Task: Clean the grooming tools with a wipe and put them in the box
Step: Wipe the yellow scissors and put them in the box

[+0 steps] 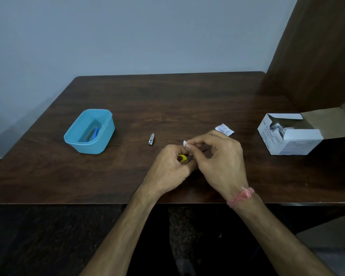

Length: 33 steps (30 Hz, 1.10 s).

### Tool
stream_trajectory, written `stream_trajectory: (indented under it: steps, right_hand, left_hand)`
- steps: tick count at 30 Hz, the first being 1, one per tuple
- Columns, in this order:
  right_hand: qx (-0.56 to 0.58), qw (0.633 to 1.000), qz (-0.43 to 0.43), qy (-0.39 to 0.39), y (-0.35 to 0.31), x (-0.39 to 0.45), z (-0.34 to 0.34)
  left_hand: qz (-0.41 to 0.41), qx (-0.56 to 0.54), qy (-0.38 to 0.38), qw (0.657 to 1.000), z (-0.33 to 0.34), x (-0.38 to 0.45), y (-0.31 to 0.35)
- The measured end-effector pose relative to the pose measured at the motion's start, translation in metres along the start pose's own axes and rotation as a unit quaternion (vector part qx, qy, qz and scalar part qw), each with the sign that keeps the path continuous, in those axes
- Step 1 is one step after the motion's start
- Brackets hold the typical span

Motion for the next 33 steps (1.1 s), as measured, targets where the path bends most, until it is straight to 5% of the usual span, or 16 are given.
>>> stream_trajectory:
  steps: [33]
  right_hand:
    - [-0.108,0.994,0.022,0.018,-0.009,-0.020,-0.013]
  left_hand:
    - [0.019,0.024,0.034,0.999,0.001,-0.004,0.008]
Point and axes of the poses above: each hand's wrist, its own x-axis towards the middle knuckle, its own z-axis out of the palm, y = z × x, the point moved 1 cm from there along x, towards the middle knuckle, and after that the axes turned 9 degrees about z, right-handed, at the moved point
